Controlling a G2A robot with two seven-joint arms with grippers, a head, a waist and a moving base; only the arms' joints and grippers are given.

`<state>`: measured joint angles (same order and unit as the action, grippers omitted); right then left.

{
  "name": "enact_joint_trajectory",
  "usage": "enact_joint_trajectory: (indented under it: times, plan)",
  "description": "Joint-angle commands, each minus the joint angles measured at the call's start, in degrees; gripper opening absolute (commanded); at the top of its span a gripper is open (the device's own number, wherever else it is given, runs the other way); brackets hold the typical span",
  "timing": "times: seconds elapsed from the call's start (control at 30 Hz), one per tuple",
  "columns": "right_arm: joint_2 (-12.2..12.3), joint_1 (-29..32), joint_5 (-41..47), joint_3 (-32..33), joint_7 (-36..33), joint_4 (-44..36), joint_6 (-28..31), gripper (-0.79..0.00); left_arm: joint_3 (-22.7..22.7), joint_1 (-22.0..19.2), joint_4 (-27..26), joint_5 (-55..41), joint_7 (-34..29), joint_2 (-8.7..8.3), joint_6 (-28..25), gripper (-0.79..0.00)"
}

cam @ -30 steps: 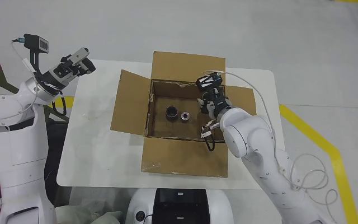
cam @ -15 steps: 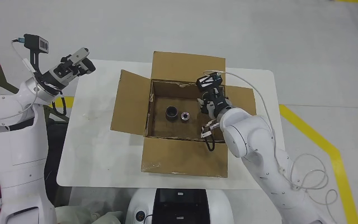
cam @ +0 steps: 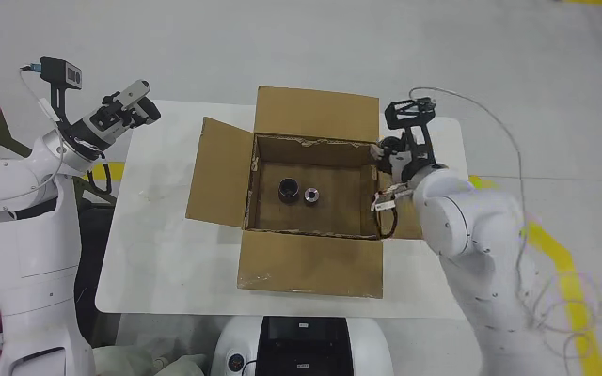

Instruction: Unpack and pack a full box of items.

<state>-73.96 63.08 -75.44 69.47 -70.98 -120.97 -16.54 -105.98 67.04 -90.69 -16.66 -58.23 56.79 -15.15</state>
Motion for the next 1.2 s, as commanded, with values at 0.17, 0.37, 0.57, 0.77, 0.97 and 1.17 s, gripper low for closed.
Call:
enact_joint_trajectory:
  times: [0.17,0.37,0.57,0.77,0.97,1.17]
  plan:
    - [0.77,4.13,-2.61,9.13,-1.85,-2.49,-0.54,-0.785,0.0,0.0,0.0,0.0,0.0,0.0,0.0,0.0]
    - [1.37,10.19,-4.65,17.6,-1.61,-4.68,-0.99,-0.785,0.0,0.0,0.0,0.0,0.0,0.0,0.0,0.0]
    - [1.55,15.14,-3.09,23.45,0.16,-5.0,-0.88,-0.785,0.0,0.0,0.0,0.0,0.0,0.0,0.0,0.0]
    - [1.48,18.9,-0.92,25.57,4.36,-2.79,-0.2,-0.785,0.0,0.0,0.0,0.0,0.0,0.0,0.0,0.0]
    - [1.22,20.72,1.18,25.11,10.32,1.49,-0.22,-0.785,0.0,0.0,0.0,0.0,0.0,0.0,0.0,0.0]
    - [1.01,20.53,2.84,24.17,14.13,5.28,-0.06,-0.785,0.0,0.0,0.0,0.0,0.0,0.0,0.0,0.0]
